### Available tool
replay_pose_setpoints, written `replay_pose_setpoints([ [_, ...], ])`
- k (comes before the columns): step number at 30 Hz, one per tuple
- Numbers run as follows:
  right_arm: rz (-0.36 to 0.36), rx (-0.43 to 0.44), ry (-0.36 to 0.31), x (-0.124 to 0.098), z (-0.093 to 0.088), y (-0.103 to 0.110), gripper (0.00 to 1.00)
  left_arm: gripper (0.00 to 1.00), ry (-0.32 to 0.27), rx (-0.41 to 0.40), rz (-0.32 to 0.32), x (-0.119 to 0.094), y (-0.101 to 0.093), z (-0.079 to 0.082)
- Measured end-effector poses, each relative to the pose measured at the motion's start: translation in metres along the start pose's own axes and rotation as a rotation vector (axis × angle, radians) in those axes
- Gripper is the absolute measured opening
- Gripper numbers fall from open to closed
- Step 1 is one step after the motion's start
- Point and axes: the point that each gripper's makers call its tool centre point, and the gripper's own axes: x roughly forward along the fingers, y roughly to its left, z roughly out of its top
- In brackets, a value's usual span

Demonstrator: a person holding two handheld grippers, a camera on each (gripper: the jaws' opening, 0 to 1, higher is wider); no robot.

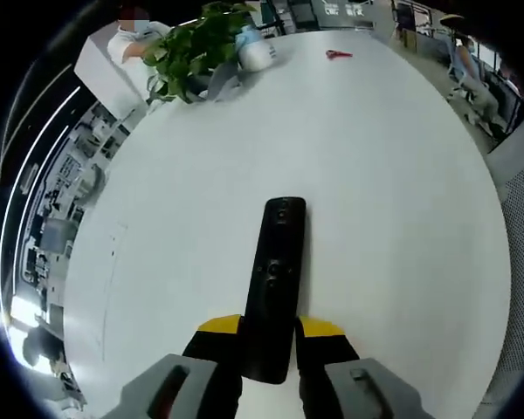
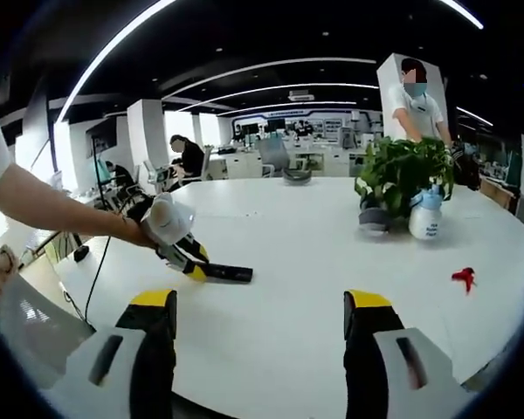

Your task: Press the specified remote control buttons in sequence, fully releasing each button before pressing the next.

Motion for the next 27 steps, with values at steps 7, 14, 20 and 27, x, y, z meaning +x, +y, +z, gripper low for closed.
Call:
replay_pose_setpoints([
  [7, -0.016, -0.005, 0.005, 0.0, 0.0, -0.003, 0.81, 0.22, 0.016, 0.034, 0.004, 0.007, 0.018, -0.002],
  [14, -0.032, -0.006, 0.016, 0.0, -0.002, -0.006, 0.81, 0.22, 0.033, 0.066, -0.003, 0.014, 0.031, -0.001],
  [20, -0.042, -0.004, 0.03, 0.001, -0.005, -0.008, 0.81, 0.22, 0.046, 0.075, 0.004, 0.022, 0.041, -0.001],
  [27, -0.053, -0.007, 0.037, 0.001, -0.007, -0.01, 0.8, 0.23, 0.071, 0.099, -0.006, 0.029, 0.05, -0.001],
])
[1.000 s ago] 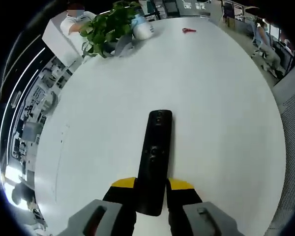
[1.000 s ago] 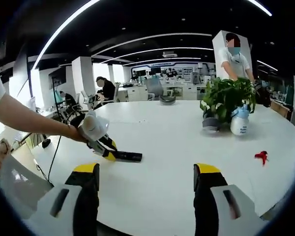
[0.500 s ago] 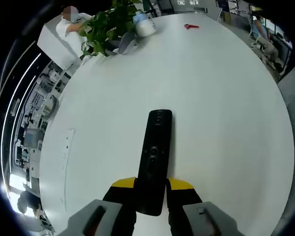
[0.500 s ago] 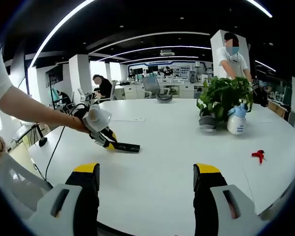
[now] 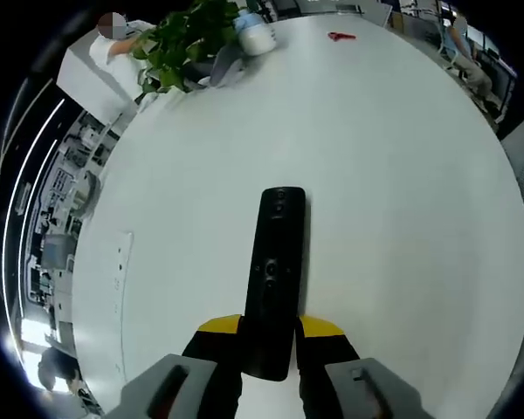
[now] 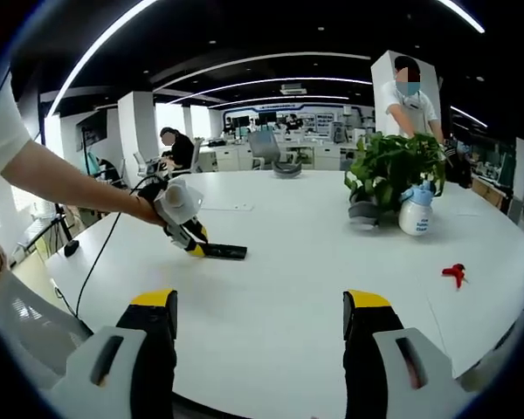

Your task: Press the specified remote control buttons in sequence, fully releasing each button before pressing the next.

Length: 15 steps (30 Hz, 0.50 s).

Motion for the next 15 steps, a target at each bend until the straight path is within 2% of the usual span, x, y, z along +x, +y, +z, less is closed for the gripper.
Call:
replay_pose_setpoints([
  [3, -0.003, 0.002, 0.001, 0.0, 0.0, -0.001, 0.8, 0.23, 0.008, 0.014, 0.001, 0.002, 0.003, 0.0],
  [4, -0.004, 0.002, 0.002, 0.0, -0.001, -0.001, 0.8, 0.18, 0.009, 0.017, 0.001, 0.003, 0.004, 0.0],
  [5, -0.004, 0.001, 0.004, 0.0, -0.001, -0.001, 0.8, 0.16, -0.018, 0.05, 0.044, 0.002, 0.013, 0.006],
  [7, -0.003, -0.002, 0.009, 0.0, -0.001, 0.0, 0.8, 0.1, 0.002, 0.087, 0.068, -0.001, 0.02, 0.004],
  [10, -0.001, -0.006, 0.012, 0.001, -0.002, 0.0, 0.8, 0.07, -0.001, 0.041, 0.012, 0.003, 0.013, 0.004],
  [11, -0.001, -0.008, 0.013, 0.0, -0.002, 0.001, 0.8, 0.02, 0.031, 0.029, -0.025, 0.004, 0.005, -0.002],
  [12, -0.001, -0.008, 0.013, 0.0, -0.002, 0.0, 0.8, 0.0, 0.033, 0.057, 0.017, 0.006, 0.009, -0.003],
  [13, -0.002, -0.007, 0.012, 0.0, -0.002, 0.0, 0.8, 0.0, 0.009, 0.11, 0.023, 0.007, 0.01, 0.002],
  [15, -0.007, -0.006, 0.013, 0.0, -0.002, -0.001, 0.8, 0.02, 0.035, 0.095, -0.013, 0.011, -0.002, -0.002],
])
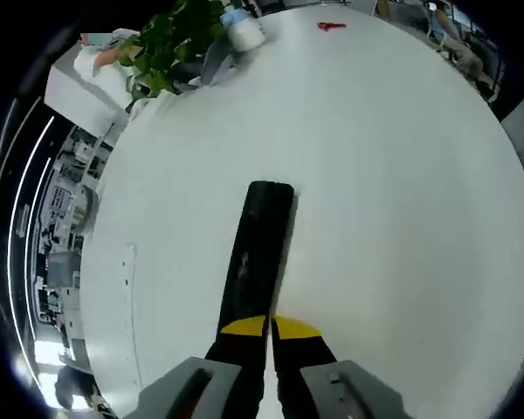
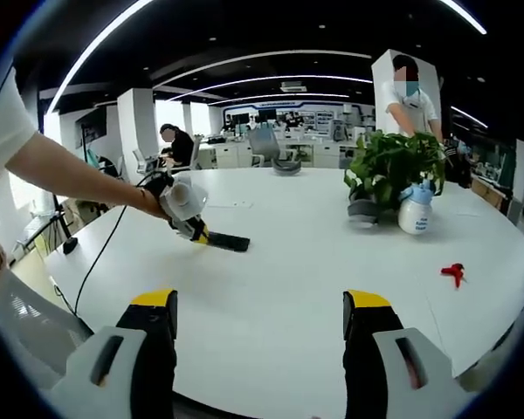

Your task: Press the specified remote control buttons in sequence, fully releasing each button before pressing the next.

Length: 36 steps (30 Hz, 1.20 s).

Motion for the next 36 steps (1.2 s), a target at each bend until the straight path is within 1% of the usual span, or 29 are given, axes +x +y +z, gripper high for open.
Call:
replay_pose_setpoints([
  [1, -0.001, 0.0, 0.001, 0.0, 0.0, 0.0, 0.8, 0.0, 0.004, -0.018, 0.004, 0.001, -0.001, 0.0],
  [2, -0.001, 0.001, 0.002, 0.0, 0.0, 0.0, 0.8, 0.0, -0.006, -0.017, 0.011, 0.002, 0.0, 0.002],
  [3, 0.0, 0.0, 0.002, 0.0, 0.0, 0.0, 0.8, 0.0, -0.003, -0.042, 0.024, 0.002, 0.002, 0.002],
  [4, 0.0, 0.0, 0.001, 0.0, 0.0, 0.0, 0.8, 0.01, -0.012, -0.101, 0.033, 0.0, 0.002, 0.004],
  [5, 0.0, -0.001, 0.001, 0.0, 0.0, 0.0, 0.8, 0.01, -0.006, -0.121, 0.016, -0.001, 0.0, 0.003],
  [6, 0.001, -0.002, 0.001, 0.001, 0.0, 0.0, 0.8, 0.01, -0.009, -0.153, 0.011, -0.002, -0.001, 0.003],
  [7, 0.003, -0.003, 0.002, 0.001, 0.0, 0.0, 0.8, 0.01, -0.01, -0.169, 0.012, -0.002, -0.001, 0.002],
  [10, 0.005, -0.004, 0.0, 0.001, 0.0, 0.001, 0.8, 0.02, -0.017, -0.173, 0.008, -0.004, -0.003, 0.001],
  [12, 0.006, -0.003, -0.001, 0.001, 0.0, 0.001, 0.8, 0.02, -0.058, -0.18, 0.002, -0.004, -0.006, 0.009],
  [13, 0.007, -0.003, -0.001, 0.001, 0.0, 0.001, 0.8, 0.01, -0.065, -0.171, 0.008, -0.004, -0.008, 0.012],
  [16, 0.007, -0.004, -0.002, 0.001, 0.0, 0.001, 0.8, 0.0, -0.06, -0.154, 0.008, -0.002, -0.011, 0.015],
  [17, 0.006, -0.003, -0.003, 0.001, 0.0, 0.0, 0.8, 0.0, -0.068, -0.144, 0.011, -0.002, -0.01, 0.018],
  [19, 0.006, 0.004, -0.006, 0.001, 0.001, 0.0, 0.8, 0.0, -0.079, -0.155, 0.001, -0.001, -0.01, 0.025],
  [23, 0.004, 0.0, -0.004, 0.001, 0.001, 0.0, 0.8, 0.0, -0.105, -0.168, 0.001, 0.001, -0.006, 0.035],
  [26, 0.003, 0.005, -0.002, 0.001, 0.0, -0.001, 0.8, 0.0, -0.118, -0.209, -0.014, 0.005, -0.003, 0.041],
  [28, 0.003, 0.006, -0.003, 0.001, 0.0, -0.001, 0.79, 0.0, -0.133, -0.214, 0.0, 0.007, 0.002, 0.044],
  [31, 0.009, -0.001, -0.003, 0.002, 0.0, 0.0, 0.79, 0.0, -0.143, -0.222, 0.003, 0.01, 0.009, 0.048],
  [36, 0.021, -0.013, 0.008, 0.003, -0.001, 0.003, 0.79, 0.0, -0.147, -0.22, 0.01, 0.01, 0.013, 0.051],
])
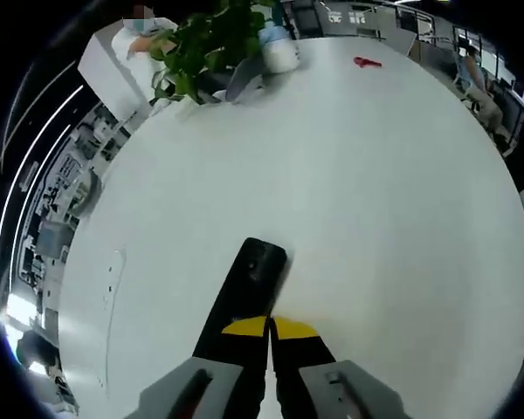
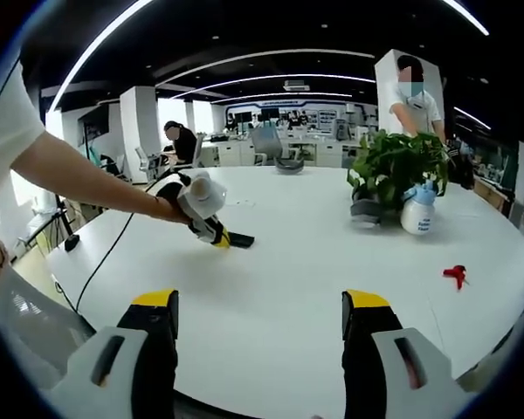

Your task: Press the specified remote control buttons in sequence, fully releasing each button before pressing the next.

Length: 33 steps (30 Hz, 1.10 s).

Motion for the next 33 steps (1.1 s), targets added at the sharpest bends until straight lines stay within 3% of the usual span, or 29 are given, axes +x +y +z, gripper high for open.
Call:
replay_pose_setpoints([
  [11, -0.005, -0.011, -0.002, 0.0, 0.0, 0.0, 0.79, 0.0, -0.025, -0.038, 0.022, 0.004, 0.005, 0.006],
  [16, -0.009, -0.017, -0.007, -0.001, 0.002, -0.001, 0.79, 0.0, -0.05, -0.081, -0.007, -0.005, -0.002, 0.008],
  [21, -0.008, -0.017, -0.021, -0.002, 0.004, 0.0, 0.79, 0.0, -0.139, -0.093, 0.005, -0.026, -0.002, 0.023],
  [25, -0.002, -0.018, -0.037, -0.003, 0.007, 0.001, 0.79, 0.05, -0.26, -0.121, 0.043, -0.05, 0.001, 0.038],
  [29, 0.009, -0.022, -0.042, -0.003, 0.008, 0.003, 0.79, 0.16, -0.285, -0.174, 0.051, -0.068, -0.002, 0.036],
  [33, 0.013, -0.033, -0.059, -0.004, 0.011, 0.005, 0.79, 0.18, -0.339, -0.253, 0.039, -0.089, -0.011, 0.029],
])
